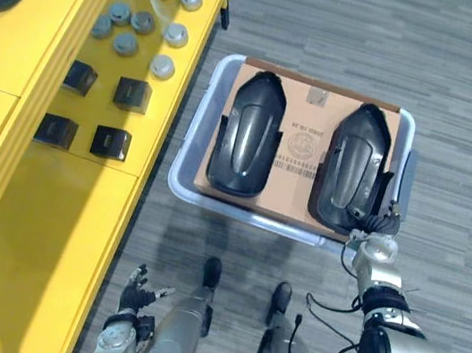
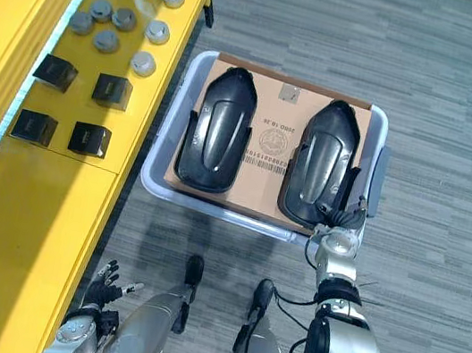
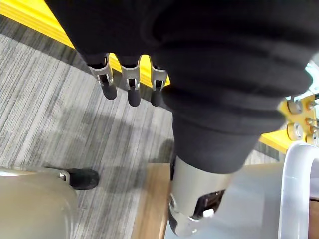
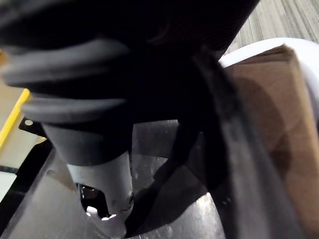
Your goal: Walk over and take plastic housings, then place them on the shelf
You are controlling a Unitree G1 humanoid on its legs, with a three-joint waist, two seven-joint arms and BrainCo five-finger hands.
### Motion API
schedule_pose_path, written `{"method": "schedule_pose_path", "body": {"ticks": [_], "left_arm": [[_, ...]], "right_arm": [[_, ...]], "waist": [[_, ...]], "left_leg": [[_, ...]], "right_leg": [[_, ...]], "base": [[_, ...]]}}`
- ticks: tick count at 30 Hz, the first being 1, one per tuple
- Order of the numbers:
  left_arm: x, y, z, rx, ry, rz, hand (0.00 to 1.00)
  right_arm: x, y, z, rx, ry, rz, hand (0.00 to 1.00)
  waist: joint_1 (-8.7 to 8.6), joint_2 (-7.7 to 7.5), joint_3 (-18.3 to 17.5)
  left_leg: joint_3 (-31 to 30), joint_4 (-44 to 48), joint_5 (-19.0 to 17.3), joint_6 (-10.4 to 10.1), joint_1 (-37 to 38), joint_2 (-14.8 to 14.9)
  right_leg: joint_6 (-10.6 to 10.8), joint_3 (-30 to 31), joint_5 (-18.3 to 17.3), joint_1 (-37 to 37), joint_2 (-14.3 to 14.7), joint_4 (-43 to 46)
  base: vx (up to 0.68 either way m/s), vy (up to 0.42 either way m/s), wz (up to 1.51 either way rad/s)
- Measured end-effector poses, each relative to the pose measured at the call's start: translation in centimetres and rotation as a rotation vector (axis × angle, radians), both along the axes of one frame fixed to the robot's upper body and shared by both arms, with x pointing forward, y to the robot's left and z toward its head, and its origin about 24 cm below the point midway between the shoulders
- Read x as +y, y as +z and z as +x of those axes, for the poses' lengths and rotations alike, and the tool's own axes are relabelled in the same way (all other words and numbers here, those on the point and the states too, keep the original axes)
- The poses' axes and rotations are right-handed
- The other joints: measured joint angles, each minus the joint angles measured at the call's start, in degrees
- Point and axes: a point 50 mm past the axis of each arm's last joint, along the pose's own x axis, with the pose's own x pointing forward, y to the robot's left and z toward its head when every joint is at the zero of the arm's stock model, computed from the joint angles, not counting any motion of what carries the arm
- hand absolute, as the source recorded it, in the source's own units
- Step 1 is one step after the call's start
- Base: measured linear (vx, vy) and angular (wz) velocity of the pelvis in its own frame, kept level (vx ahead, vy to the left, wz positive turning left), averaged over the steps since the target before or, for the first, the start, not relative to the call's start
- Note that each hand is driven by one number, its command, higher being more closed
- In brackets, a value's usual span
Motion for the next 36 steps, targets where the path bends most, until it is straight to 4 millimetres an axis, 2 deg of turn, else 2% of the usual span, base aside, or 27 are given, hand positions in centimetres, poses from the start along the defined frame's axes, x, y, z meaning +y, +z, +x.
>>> {"method": "schedule_pose_path", "body": {"ticks": [3,9,17,20,23,26,30,33,36], "left_arm": [[-0.3,0.2,0.4,-0.011,-0.017,0.000,0.00],[-0.5,0.1,0.4,-0.007,-0.016,0.006,0.00],[-1.0,0.7,0.8,-0.039,-0.031,-0.003,0.00],[-0.9,1.4,0.8,-0.076,-0.029,-0.004,0.00],[-1.2,3.4,0.7,-0.177,-0.034,-0.017,0.00],[-1.9,5.9,1.7,-0.300,-0.057,-0.029,0.00],[-3.2,12.3,3.2,-0.608,-0.059,-0.072,0.00],[-3.9,16.1,3.8,-0.783,-0.023,-0.082,0.00],[-4.7,18.5,4.4,-0.886,-0.006,-0.068,0.00]], "right_arm": [[-0.6,0.8,0.3,-0.020,-0.002,-0.017,1.00],[-1.0,1.1,-0.4,-0.057,-0.005,-0.055,1.00],[-0.2,-1.0,-4.9,-0.091,0.032,-0.157,1.00],[0.2,-1.2,-6.4,-0.109,0.025,-0.181,1.00],[0.9,-0.5,-7.3,-0.159,0.026,-0.210,1.00],[1.1,0.3,-8.2,-0.201,0.019,-0.258,1.00],[3.0,2.5,-8.5,-0.314,0.021,-0.313,1.00],[5.1,4.1,-8.4,-0.387,0.085,-0.361,1.00],[6.9,5.1,-8.4,-0.433,0.134,-0.403,1.00]], "waist": [[-0.02,-0.01,0.79],[-0.06,-0.14,0.98],[-0.29,-0.57,0.42],[-0.67,-1.29,-2.78],[-1.87,-2.20,-6.01],[-1.90,-2.16,-8.02],[-2.09,-2.10,-9.94],[-2.16,-1.97,-11.46],[-2.23,-1.92,-12.16]], "left_leg": [[0.07,0.15,0.01,0.00,-0.66,0.16],[0.19,0.35,-0.01,-0.04,-0.60,0.56],[0.27,-1.15,0.09,-0.14,2.52,0.50],[0.01,-2.33,0.65,-0.21,2.86,0.36],[-0.35,-5.52,1.18,-0.79,5.83,0.23],[-1.50,-6.63,1.64,-0.97,6.59,0.10],[-3.34,-9.77,3.19,-0.72,9.26,-0.12],[-3.58,-10.01,3.50,-0.37,10.44,-0.40],[-3.93,-10.07,3.50,-0.37,11.44,-0.53]], "right_leg": [[-0.09,0.30,0.06,-0.99,0.04,0.53],[-0.19,0.48,0.08,-1.06,0.39,0.79],[-0.19,0.40,-0.03,1.40,0.30,0.65],[-0.17,0.21,-0.04,1.54,0.21,0.19],[0.08,-0.29,-0.54,3.61,0.04,-0.58],[0.22,-1.54,-0.66,4.83,-0.03,-1.32],[0.08,-4.12,-1.65,6.98,-0.16,-1.40],[0.38,-4.73,-2.25,8.40,-0.46,-1.50],[0.42,-5.16,-2.39,9.64,-0.58,-1.67]], "base": [[-0.02,0.010,-0.03],[-0.01,0.001,-0.01],[0.00,0.000,0.00],[0.01,0.028,0.05],[0.04,0.007,0.08],[0.05,-0.003,0.22],[0.06,-0.014,0.23],[0.07,-0.012,0.11],[0.04,-0.011,0.10]]}}
